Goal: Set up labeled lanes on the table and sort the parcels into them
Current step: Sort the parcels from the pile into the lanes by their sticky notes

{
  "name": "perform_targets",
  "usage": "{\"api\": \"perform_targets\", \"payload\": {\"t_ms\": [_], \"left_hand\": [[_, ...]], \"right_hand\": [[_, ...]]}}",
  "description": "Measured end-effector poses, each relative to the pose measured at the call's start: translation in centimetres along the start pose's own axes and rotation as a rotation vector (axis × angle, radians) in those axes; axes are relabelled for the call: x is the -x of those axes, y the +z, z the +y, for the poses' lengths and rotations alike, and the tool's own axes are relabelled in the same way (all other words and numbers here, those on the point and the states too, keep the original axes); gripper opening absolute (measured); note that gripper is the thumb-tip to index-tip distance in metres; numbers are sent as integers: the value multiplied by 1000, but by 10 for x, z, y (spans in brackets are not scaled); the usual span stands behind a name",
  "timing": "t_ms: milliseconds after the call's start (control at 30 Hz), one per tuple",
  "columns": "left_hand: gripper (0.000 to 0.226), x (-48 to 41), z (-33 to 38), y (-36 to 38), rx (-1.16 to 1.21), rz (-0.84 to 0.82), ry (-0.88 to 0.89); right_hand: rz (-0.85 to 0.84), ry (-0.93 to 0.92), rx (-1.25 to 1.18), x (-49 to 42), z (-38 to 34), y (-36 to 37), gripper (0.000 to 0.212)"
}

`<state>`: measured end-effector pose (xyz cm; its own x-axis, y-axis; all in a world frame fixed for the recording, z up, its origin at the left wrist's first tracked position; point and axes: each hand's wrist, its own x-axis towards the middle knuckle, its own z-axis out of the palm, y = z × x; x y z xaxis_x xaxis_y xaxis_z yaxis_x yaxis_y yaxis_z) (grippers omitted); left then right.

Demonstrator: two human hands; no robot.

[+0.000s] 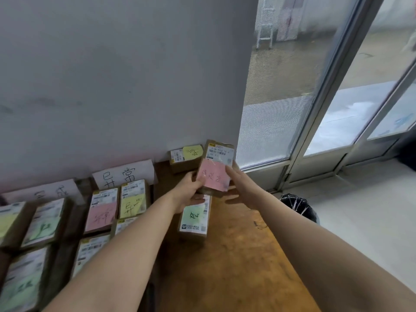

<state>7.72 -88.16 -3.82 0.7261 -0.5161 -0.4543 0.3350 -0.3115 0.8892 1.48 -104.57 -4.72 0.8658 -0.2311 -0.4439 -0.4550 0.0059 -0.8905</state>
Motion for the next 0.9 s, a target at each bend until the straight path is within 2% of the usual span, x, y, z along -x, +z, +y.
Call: {"api": "perform_targets", "payload": {"t_ms": [200, 333, 433, 600, 733, 900], "left_hand": [[44, 4, -12, -10, -159, 25, -30], [43, 3, -21, -17, -235, 175, -16], [44, 0, -30, -19, -332, 235, -24], [42, -5, -48, -13, -321, 221, -153], [35, -10, -69, -16, -323, 156, -250], [56, -18, -93, -20, -272, 105, -302]], "right_hand": [[-16, -12, 12, -6, 3, 7, 53], [2, -10, 27, -4, 7, 8, 53], [90, -2, 52, -2, 11, 8, 52], [317, 84, 265, 2, 31, 0, 47], [267, 225, 321, 6, 56, 5, 52], [202, 287, 248, 11, 70, 22, 48]]}}
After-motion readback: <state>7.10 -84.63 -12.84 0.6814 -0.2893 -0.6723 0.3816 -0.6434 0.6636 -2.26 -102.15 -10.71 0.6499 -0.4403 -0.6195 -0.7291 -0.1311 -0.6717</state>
